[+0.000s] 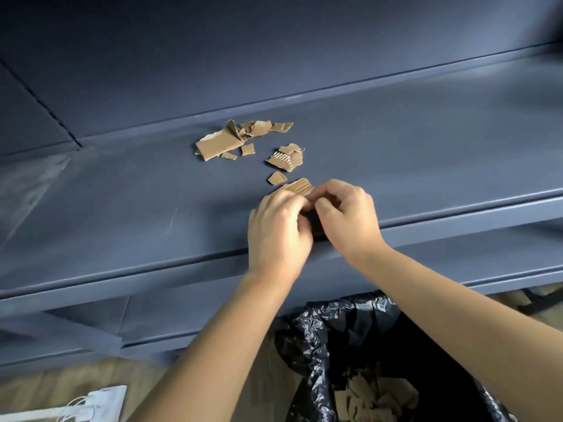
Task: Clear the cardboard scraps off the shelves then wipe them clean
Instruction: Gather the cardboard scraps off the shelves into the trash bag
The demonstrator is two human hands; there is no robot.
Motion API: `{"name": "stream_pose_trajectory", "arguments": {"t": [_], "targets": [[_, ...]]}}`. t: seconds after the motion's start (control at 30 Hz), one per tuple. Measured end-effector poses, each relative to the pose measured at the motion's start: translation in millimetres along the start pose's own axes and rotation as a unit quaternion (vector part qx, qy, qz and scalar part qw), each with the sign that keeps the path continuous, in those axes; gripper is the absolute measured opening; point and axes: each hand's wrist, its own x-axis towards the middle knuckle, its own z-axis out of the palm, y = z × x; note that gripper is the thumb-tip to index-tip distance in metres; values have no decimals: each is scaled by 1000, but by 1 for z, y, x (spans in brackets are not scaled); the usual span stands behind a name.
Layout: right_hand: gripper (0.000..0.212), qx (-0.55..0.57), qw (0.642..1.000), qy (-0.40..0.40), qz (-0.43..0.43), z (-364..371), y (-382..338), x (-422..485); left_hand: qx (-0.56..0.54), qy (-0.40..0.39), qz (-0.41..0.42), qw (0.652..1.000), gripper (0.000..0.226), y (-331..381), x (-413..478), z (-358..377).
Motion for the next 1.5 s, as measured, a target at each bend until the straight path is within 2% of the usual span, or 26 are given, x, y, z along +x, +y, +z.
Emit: {"name": "stream_pose_trajectory", "arguments": {"t": [0.1, 0.17, 0.3, 0.37, 0.57, 0.7, 0.77, 0.87, 0.97, 1.07, 1.17, 1.3, 1.5], "targets": [[27, -57, 998, -12, -35, 12, 2, 14, 16, 6, 1, 1000, 31, -14, 16, 2], [30, -135, 988, -41, -62, 19, 1, 29, 6, 9, -21, 1000, 31, -25, 29, 1], [53, -299, 943, -112, -97, 35, -2, 62, 43, -11, -85, 995, 32, -57, 70, 1], [56, -354, 916, -146, -118, 43, 3, 71, 82, -45, -117, 989, 38, -73, 91, 2], [45, -362, 908, -121, -171, 45, 9, 70, 150, -123, -202, 960, 48, -112, 124, 14], [48, -343, 916, -113, -176, 46, 6, 67, 186, -155, -197, 950, 61, -111, 151, 18], [47, -336, 917, -117, -177, 45, 5, 67, 184, -161, -217, 945, 59, -110, 157, 24], [37, -310, 926, -127, -172, 42, 6, 69, 192, -173, -187, 948, 44, -105, 149, 29], [37, -264, 951, -97, -131, 40, 5, 76, 117, -170, -164, 965, 37, -83, 130, 23], [41, -209, 971, -59, -99, 42, -1, 97, 65, -176, -135, 973, 42, -62, 104, 13], [47, -249, 962, -61, -92, 49, -5, 132, 30, -189, -112, 975, 58, -53, 75, 2], [51, -305, 948, -86, -35, 61, 0, 165, 161, -206, -30, 965, 83, -56, 49, 10], [57, -332, 928, -167, 17, 82, -9, 190, 192, -98, 31, 976, 54, -58, 48, 14]]}}
